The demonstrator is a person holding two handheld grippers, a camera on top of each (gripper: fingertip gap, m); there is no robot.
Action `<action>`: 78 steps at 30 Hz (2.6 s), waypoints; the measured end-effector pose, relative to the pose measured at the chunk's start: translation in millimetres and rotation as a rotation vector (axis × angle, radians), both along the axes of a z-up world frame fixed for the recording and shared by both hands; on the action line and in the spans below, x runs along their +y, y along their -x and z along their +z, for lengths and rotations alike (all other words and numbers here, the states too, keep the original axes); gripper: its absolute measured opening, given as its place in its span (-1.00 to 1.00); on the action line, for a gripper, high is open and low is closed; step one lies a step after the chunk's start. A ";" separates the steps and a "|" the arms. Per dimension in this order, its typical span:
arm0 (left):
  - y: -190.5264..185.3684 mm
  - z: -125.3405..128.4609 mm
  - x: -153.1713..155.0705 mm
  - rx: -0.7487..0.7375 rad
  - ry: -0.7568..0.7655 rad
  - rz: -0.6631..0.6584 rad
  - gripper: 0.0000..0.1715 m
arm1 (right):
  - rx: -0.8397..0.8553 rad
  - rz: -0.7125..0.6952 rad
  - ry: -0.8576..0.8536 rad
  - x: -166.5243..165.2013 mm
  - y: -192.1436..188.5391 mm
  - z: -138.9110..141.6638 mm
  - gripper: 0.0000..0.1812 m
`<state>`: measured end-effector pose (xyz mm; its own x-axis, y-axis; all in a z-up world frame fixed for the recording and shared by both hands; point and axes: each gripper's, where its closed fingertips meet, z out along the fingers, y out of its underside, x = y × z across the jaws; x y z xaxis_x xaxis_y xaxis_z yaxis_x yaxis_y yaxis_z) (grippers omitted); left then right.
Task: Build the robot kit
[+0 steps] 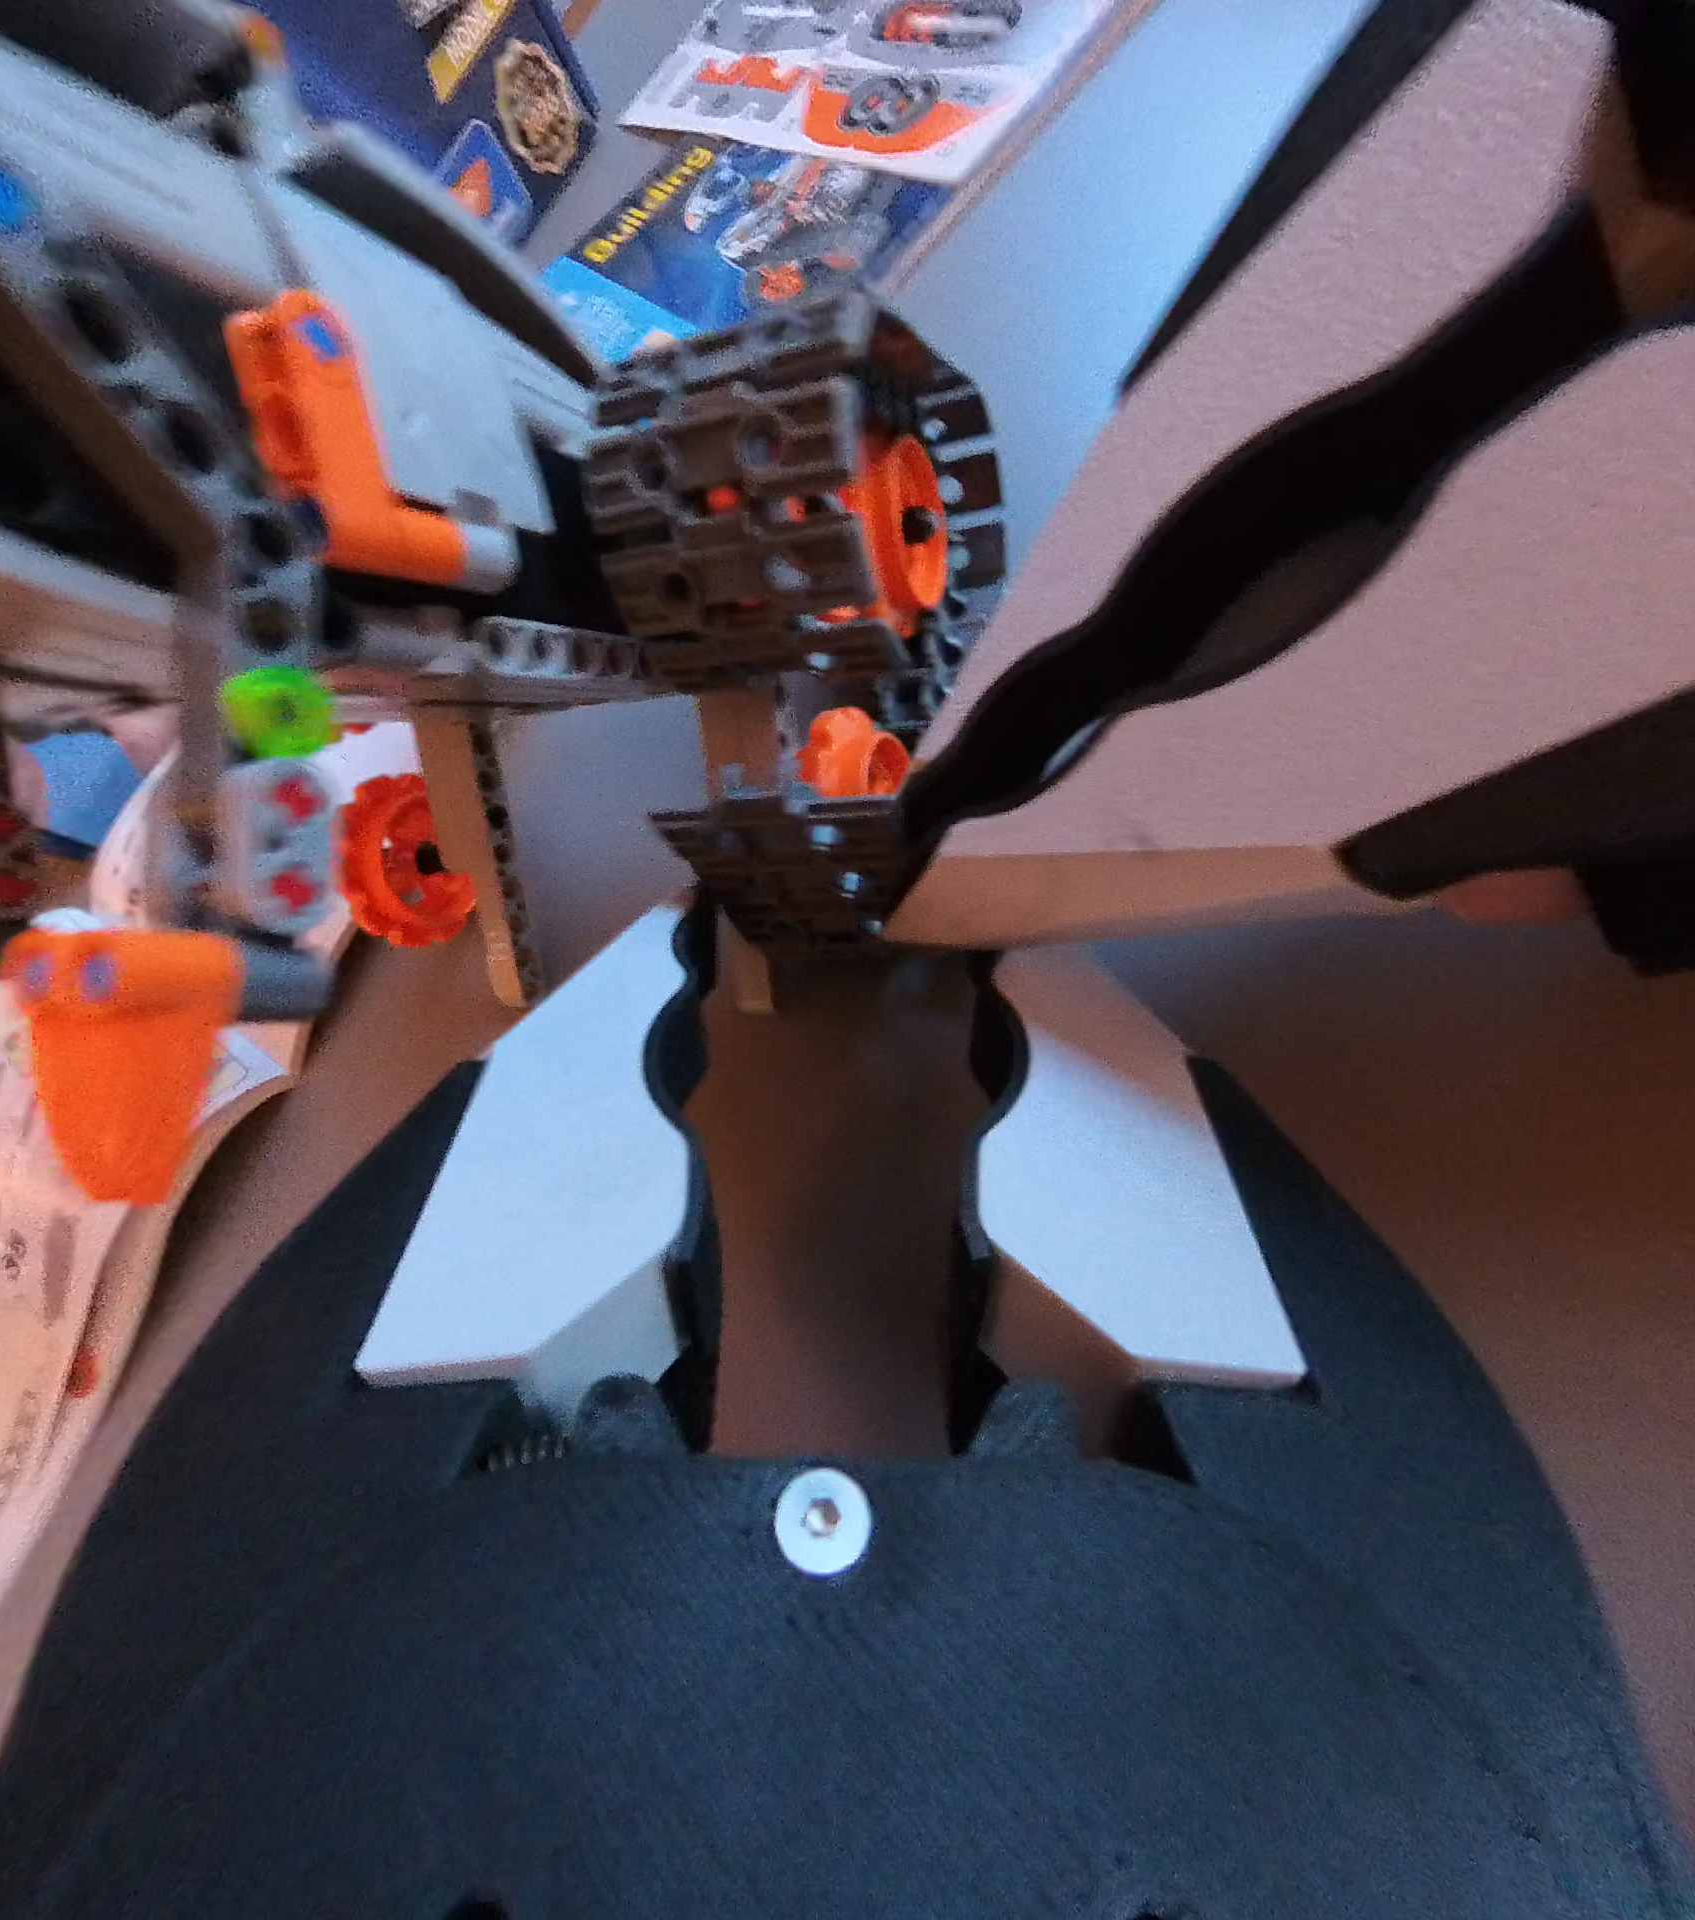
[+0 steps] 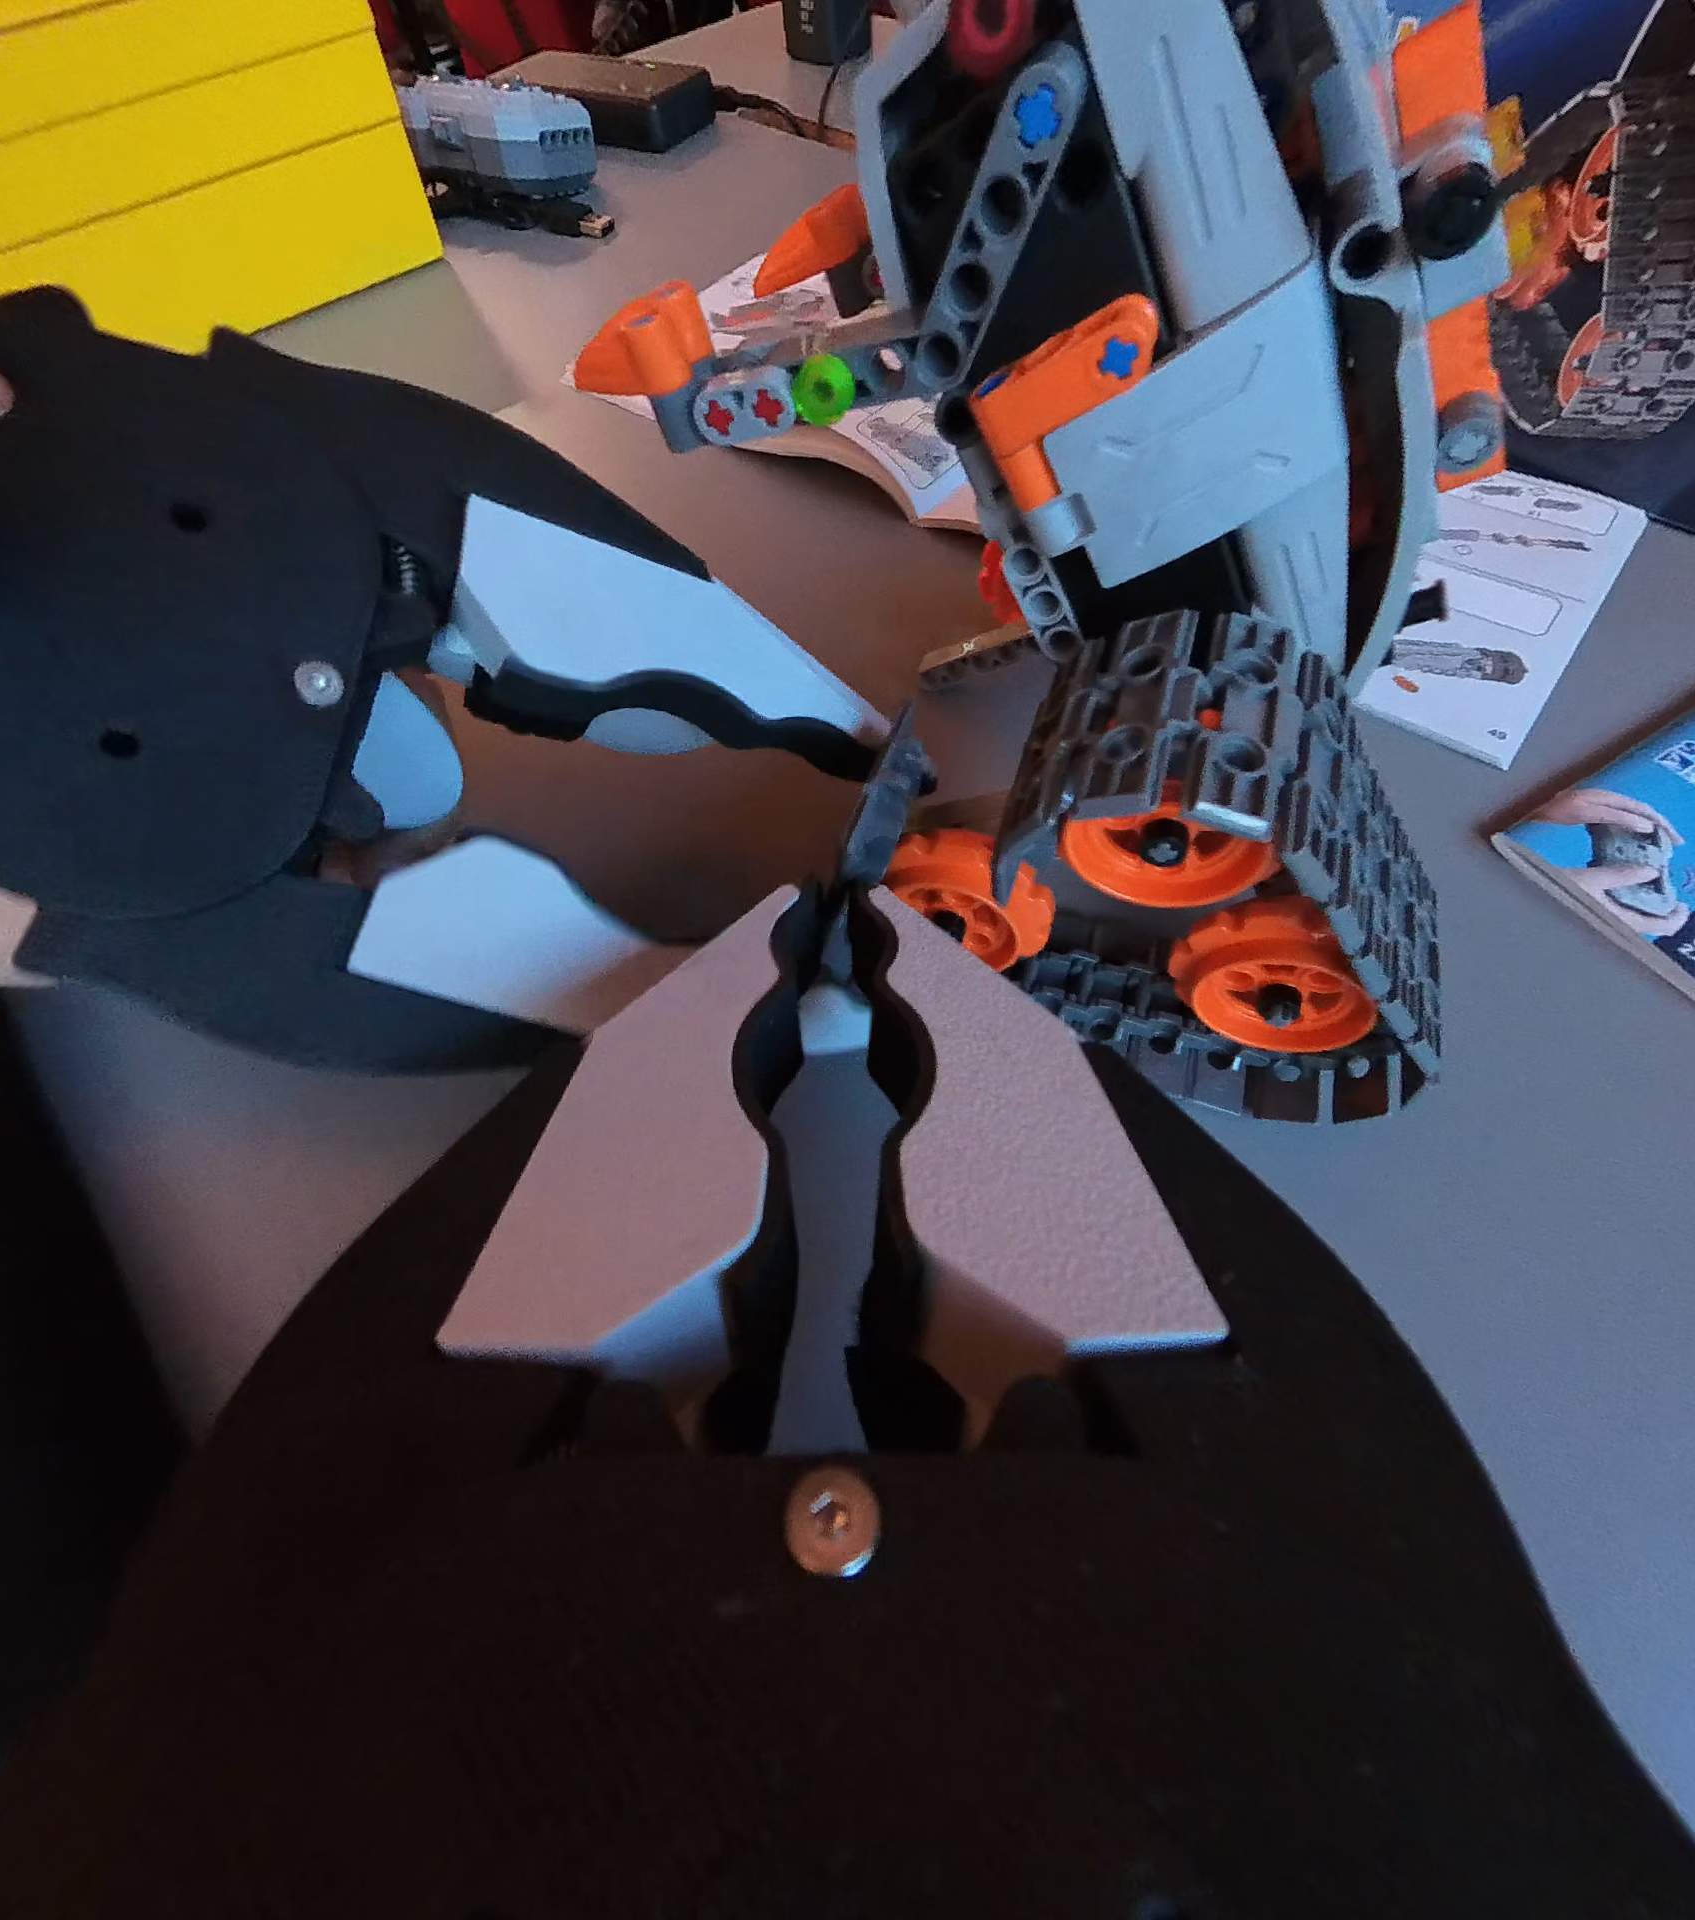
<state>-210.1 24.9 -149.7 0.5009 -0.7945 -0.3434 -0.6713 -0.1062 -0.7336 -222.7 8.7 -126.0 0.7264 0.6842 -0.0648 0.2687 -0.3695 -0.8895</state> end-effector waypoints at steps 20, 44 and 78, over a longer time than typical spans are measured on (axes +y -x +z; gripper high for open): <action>31.3 5.0 -0.3 -0.164 0.122 -0.140 -0.51 | 0.055 0.521 0.049 17.9 -76.6 16.8 -0.53; 33.1 2.7 -0.1 -0.043 0.099 -0.161 -0.50 | -0.024 0.575 -0.177 24.0 -34.9 9.8 -0.47; 21.8 6.2 8.0 0.077 0.167 -0.117 -0.53 | -0.097 0.387 -0.164 31.4 -30.2 10.3 -0.45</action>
